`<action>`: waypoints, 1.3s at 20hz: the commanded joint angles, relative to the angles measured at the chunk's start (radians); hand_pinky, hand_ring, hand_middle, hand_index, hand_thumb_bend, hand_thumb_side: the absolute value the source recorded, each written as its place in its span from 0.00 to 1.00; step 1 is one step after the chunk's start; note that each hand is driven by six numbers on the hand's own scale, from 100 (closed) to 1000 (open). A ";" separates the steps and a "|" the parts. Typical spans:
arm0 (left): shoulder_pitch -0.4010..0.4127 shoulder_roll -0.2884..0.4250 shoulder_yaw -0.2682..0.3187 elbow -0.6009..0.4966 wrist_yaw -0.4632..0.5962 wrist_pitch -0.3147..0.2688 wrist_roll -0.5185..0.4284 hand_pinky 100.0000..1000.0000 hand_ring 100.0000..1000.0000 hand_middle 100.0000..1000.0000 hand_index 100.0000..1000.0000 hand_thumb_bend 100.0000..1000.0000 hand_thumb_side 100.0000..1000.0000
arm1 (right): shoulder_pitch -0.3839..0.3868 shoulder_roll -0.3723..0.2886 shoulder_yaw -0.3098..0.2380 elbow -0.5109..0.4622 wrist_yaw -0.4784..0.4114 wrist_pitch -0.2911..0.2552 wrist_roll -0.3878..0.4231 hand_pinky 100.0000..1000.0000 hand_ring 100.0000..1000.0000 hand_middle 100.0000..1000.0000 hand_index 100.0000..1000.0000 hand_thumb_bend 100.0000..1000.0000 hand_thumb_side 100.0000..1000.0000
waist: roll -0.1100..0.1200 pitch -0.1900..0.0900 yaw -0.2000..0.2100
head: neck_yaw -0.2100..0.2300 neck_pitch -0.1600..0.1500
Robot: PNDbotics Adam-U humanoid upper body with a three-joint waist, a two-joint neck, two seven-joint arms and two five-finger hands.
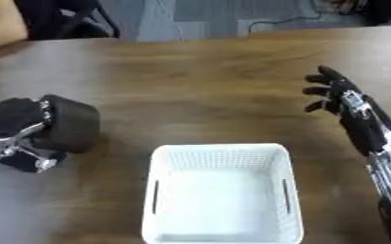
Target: Pick up objects on the table and place them in the box.
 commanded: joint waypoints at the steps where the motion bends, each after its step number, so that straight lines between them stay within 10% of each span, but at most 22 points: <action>1: -0.043 0.012 0.044 -0.065 0.030 0.011 0.038 0.00 0.00 0.00 0.11 0.00 0.15 | -0.008 -0.016 -0.012 -0.015 0.000 -0.004 -0.003 0.62 0.81 0.85 1.00 0.00 1.00 | 0.000 -0.022 0.002 | -0.002 -0.012; 18: -0.157 -0.015 0.041 -0.227 0.108 0.035 -0.005 0.00 0.00 0.00 0.11 0.00 0.15 | -0.001 -0.012 -0.009 -0.013 0.002 0.000 0.001 0.62 0.81 0.85 1.00 0.00 1.00 | 0.008 -0.037 0.000 | -0.006 -0.012; 26: -0.371 -0.154 -0.140 -0.209 0.168 -0.085 -0.133 0.00 0.00 0.00 0.11 0.00 0.16 | -0.010 -0.008 0.014 -0.004 0.004 0.003 0.020 0.62 0.81 0.85 1.00 0.00 1.00 | 0.021 -0.061 -0.031 | 0.028 0.002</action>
